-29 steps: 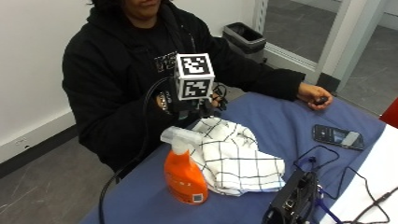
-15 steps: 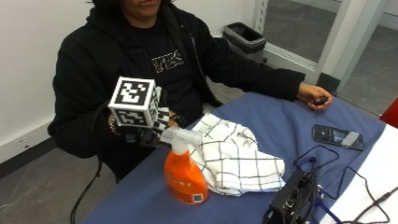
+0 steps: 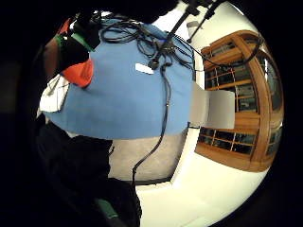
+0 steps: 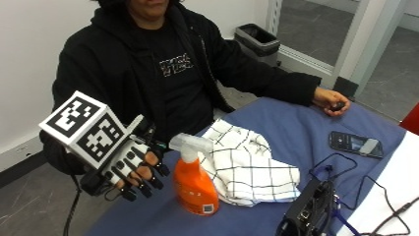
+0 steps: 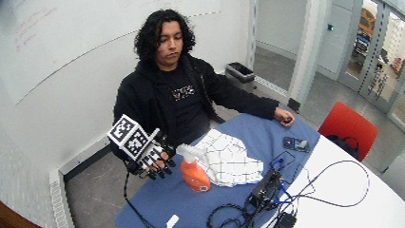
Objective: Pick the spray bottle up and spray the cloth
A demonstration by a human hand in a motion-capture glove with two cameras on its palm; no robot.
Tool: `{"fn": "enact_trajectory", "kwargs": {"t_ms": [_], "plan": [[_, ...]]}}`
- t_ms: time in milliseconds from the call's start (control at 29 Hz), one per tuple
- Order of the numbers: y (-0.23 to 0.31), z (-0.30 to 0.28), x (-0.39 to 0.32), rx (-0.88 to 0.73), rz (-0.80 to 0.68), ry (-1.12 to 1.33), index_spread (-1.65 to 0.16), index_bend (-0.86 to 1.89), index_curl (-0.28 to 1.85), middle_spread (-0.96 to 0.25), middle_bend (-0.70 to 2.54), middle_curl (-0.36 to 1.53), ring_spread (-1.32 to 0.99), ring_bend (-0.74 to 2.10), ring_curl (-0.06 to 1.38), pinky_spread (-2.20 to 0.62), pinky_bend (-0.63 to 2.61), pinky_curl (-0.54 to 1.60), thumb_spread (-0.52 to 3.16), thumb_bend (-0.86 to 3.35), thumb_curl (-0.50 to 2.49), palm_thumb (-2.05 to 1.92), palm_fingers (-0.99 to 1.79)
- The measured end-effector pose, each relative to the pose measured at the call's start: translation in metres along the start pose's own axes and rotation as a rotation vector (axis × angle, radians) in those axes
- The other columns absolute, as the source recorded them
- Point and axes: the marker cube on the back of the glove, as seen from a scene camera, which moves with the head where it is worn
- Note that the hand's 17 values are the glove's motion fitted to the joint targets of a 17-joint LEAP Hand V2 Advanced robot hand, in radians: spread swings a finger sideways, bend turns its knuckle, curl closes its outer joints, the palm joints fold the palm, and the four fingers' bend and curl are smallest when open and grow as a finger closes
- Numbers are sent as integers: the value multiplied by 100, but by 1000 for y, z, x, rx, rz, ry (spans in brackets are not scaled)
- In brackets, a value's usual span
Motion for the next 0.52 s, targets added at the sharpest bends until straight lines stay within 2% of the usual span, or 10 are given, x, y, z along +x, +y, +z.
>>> {"fn": "enact_trajectory", "kwargs": {"t_ms": [207,413,517], "plan": [[-46,-4,11,1,-63,-276,-26,11,31,-3,26,39,-7,37,37,15,20,32,126,15,33,58,85],[-94,18,-1,-16,-192,-671,-27,11,29,-3,25,39,-8,37,37,14,21,33,116,11,34,64,84],[-100,20,-2,-70,-261,-794,-27,13,29,-3,24,39,-8,37,37,13,20,33,113,11,35,68,87]]}}
